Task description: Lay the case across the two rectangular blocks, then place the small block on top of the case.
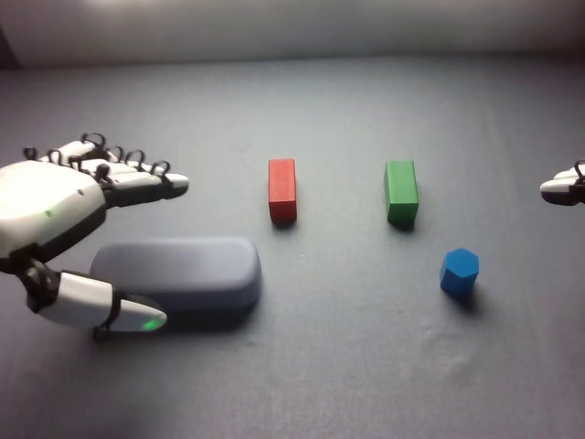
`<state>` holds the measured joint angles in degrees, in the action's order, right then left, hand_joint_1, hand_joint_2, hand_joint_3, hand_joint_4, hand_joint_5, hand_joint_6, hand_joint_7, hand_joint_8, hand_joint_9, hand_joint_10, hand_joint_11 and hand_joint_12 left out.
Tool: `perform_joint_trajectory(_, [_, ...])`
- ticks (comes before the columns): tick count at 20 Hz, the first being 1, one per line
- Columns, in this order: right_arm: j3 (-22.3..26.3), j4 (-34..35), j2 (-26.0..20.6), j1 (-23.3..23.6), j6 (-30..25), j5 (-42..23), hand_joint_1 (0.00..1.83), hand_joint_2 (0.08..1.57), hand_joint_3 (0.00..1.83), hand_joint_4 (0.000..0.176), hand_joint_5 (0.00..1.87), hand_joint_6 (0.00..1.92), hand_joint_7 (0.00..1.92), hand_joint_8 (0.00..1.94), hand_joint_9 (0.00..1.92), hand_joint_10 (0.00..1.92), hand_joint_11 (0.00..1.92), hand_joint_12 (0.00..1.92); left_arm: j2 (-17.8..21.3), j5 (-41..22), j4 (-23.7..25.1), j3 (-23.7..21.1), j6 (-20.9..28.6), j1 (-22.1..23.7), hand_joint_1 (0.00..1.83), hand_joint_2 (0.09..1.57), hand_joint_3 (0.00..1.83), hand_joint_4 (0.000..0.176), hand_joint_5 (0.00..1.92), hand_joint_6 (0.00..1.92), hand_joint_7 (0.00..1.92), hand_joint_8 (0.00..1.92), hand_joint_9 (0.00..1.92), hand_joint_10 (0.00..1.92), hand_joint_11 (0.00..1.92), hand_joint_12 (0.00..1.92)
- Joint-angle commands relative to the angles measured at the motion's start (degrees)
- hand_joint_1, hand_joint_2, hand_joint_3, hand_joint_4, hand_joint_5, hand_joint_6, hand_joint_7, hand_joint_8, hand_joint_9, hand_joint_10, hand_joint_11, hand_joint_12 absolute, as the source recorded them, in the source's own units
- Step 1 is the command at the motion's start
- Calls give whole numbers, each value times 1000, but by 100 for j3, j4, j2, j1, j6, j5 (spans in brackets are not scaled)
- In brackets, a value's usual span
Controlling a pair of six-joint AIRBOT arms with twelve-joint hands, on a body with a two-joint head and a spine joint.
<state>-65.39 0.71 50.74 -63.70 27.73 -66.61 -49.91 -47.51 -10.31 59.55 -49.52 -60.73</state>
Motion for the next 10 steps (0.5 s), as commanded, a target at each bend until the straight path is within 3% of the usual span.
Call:
perform_joint_trajectory(1, [-34, 152, -12, 77, -33, -663, 895, 1281, 0, 0, 455, 2, 443, 3, 437, 5, 203, 664, -51, -302, 24, 66, -62, 107, 759, 805, 0, 84, 341, 0, 332, 1, 339, 8, 3, 843])
perform_joint_trajectory(2, [-33, 152, -11, 77, -33, -663, 898, 1280, 0, 0, 452, 0, 438, 1, 433, 3, 199, 664, -96, -160, 29, 96, -178, 168, 771, 806, 0, 96, 336, 0, 332, 0, 350, 4, 11, 798])
perform_joint_trajectory(4, [-32, 152, -8, 76, -35, -658, 856, 1289, 3, 0, 441, 0, 431, 0, 425, 0, 193, 666, -203, 111, 1, 161, -475, 307, 787, 828, 5, 86, 353, 4, 349, 4, 375, 7, 0, 748])
perform_joint_trajectory(5, [-32, 151, -7, 75, -37, -652, 860, 1288, 2, 0, 444, 1, 430, 0, 423, 0, 198, 669, -289, 246, -19, 230, -581, 390, 828, 834, 5, 73, 372, 10, 377, 13, 399, 15, 2, 743])
perform_joint_trajectory(7, [-33, 144, -7, 73, -37, -651, 861, 1283, 0, 0, 449, 2, 436, 1, 429, 2, 192, 660, -352, 291, -49, 286, -605, 410, 879, 880, 2, 27, 501, 4, 530, 8, 524, 17, 49, 833])
perform_joint_trajectory(8, [-33, 143, -7, 73, -37, -650, 867, 1283, 0, 0, 448, 1, 438, 2, 432, 3, 197, 659, -366, 290, -127, 286, -700, 410, 970, 909, 2, 0, 657, 10, 667, 15, 646, 32, 136, 930])
perform_joint_trajectory(10, [-33, 143, -7, 73, -37, -650, 876, 1282, 0, 0, 452, 2, 440, 1, 430, 0, 198, 660, -368, 302, -257, 264, -904, 411, 1113, 905, 0, 0, 835, 4, 864, 12, 851, 41, 343, 1035])
